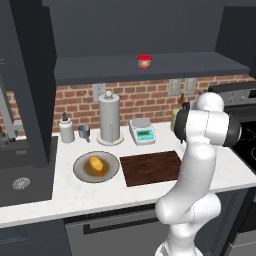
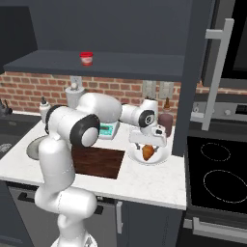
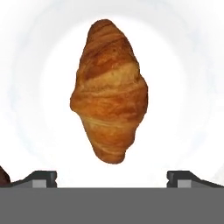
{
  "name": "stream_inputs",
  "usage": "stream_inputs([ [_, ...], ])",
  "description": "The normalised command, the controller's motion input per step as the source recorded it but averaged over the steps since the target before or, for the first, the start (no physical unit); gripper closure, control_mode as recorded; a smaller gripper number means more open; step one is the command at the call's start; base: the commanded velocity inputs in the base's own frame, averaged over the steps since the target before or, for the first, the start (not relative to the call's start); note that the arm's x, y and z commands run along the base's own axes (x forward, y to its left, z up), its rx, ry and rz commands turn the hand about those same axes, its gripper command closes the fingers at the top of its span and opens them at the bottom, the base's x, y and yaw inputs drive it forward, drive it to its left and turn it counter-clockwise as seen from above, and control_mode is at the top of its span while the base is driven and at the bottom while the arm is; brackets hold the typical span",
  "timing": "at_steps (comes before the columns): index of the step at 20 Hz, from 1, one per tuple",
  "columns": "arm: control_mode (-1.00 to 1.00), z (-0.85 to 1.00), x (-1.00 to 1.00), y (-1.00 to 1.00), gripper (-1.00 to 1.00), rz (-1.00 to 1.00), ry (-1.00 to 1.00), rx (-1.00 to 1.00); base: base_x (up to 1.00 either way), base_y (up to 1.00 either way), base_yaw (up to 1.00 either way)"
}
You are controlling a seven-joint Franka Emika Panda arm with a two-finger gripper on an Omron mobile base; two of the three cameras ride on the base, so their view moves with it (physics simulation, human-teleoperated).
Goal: From the different types of pastries on the counter, select a croissant and place it on the cutting board. Then retrieve a jar of jam from the cabinet and place it alongside the croissant on the cutting board.
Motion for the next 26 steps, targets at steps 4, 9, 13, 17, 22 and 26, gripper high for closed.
stream_inputs([
  [4,-1.00,-0.45,0.44,-0.18,-1.00,0.01,0.05,0.06,0.00,0.00,0.00],
  [9,-1.00,-0.19,0.44,-0.26,-1.00,0.04,0.01,0.11,0.00,0.00,0.00],
  [13,-1.00,-0.18,0.23,-0.03,-1.00,0.04,0.01,0.03,0.00,0.00,0.00],
  [17,-1.00,-0.31,0.00,0.13,1.00,0.03,0.00,0.00,0.00,0.00,0.00],
  [22,-1.00,-0.25,-0.01,0.29,1.00,0.00,0.00,0.00,0.00,0.00,0.00],
  [26,-1.00,0.04,-0.01,0.14,1.00,0.00,0.03,-0.01,0.00,0.00,0.00],
])
